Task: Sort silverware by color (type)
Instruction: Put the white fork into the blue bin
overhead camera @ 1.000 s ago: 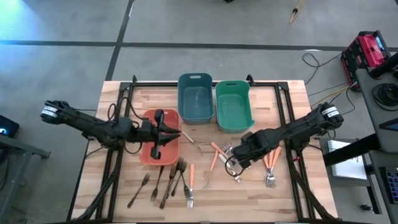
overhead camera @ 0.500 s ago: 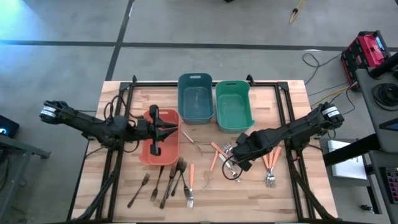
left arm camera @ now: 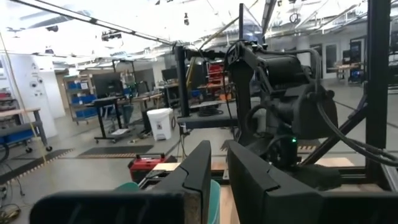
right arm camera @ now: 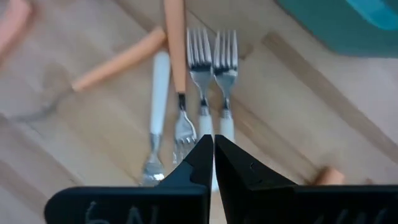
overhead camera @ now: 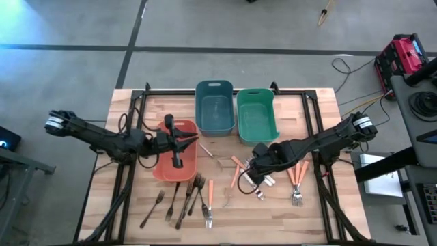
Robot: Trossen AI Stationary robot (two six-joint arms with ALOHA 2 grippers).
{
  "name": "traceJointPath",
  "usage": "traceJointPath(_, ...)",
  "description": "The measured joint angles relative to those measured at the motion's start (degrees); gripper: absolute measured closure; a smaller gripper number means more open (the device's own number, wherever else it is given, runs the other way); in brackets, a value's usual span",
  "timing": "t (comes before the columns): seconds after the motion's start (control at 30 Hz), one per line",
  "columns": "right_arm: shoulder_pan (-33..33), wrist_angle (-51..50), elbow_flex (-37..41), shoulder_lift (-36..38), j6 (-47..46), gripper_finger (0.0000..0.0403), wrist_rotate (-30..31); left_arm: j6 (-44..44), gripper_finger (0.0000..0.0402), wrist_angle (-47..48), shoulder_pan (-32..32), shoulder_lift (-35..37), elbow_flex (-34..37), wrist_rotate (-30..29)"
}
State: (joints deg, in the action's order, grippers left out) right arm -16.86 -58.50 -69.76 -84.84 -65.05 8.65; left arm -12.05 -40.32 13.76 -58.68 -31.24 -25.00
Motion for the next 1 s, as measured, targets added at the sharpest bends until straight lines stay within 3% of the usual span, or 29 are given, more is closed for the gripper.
traceJointPath(0.3,0.4,4.2,0.0,0.0,-1.4,0.0394,2.3,-1.4,0.0365,-1.2,0.0,-0.7,0.0,0.0)
traceJointPath(0.5,1.2,5.2,0.0,0.0,2.9,0.0386,5.0,-2.5,0.0365,1.9,0.0,-0.7,0.0,0.0)
traceJointPath(0.83,2.4,6.4,0.1,-3.5,4.6,0.0273,1.9,-3.5,0.0365,2.4,0.0,-0.8,0.0,-3.5)
traceJointPath(1.0,2.3,4.4,0.3,-4.4,2.6,0.0253,-0.2,-3.5,0.0365,2.8,0.0,-0.8,0.0,-4.2)
